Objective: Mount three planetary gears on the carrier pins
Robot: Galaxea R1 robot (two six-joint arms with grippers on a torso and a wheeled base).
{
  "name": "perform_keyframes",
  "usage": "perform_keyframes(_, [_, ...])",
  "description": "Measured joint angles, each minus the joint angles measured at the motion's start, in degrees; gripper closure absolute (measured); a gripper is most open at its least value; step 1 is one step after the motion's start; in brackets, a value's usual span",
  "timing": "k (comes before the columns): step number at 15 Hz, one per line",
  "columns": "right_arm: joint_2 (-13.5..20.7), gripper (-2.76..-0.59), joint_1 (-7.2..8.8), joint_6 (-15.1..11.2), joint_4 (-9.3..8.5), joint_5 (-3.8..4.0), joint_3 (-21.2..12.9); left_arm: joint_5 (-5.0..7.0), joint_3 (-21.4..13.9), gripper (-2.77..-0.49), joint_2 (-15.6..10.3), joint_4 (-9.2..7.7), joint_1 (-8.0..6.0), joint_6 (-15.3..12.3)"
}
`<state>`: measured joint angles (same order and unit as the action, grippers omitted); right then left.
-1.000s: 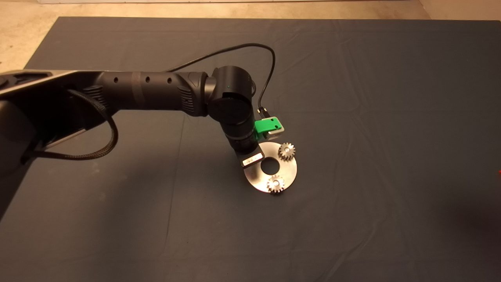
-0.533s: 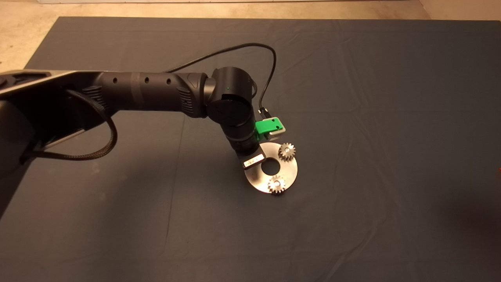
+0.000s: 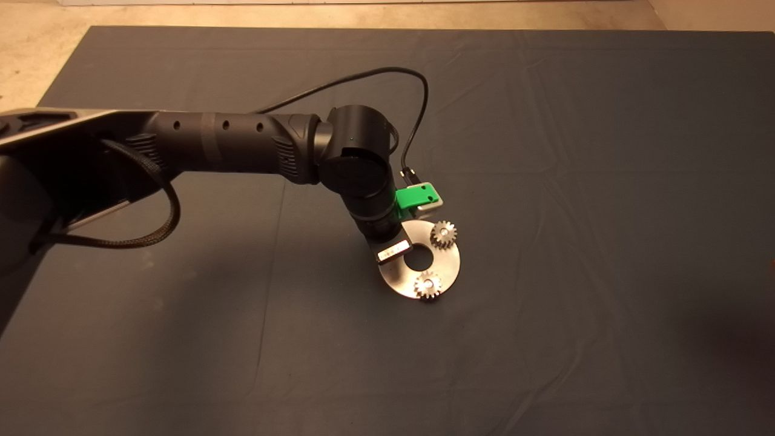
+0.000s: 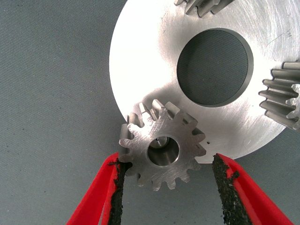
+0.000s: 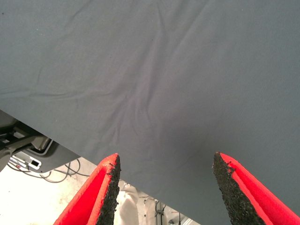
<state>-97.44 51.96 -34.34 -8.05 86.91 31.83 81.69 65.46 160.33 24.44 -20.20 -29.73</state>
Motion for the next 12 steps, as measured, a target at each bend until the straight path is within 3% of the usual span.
perform_keyframes(5, [0.0,-1.44,0.02,0.0,0.00,0.00,0.0,-0.94,-0.2,-1.18,-0.4,-0.02,-0.49,0.0])
perform_keyframes(9, [0.0,-1.44,0.00,0.0,0.00,0.00,0.0,-0.82,-0.3,-1.22,-1.0,-0.05,-0.79,0.2])
perform_keyframes(12, [0.0,-1.44,0.00,0.0,0.00,-0.02,0.4,-0.16,-1.1,-1.34,-2.0,-0.05,-2.94,0.2])
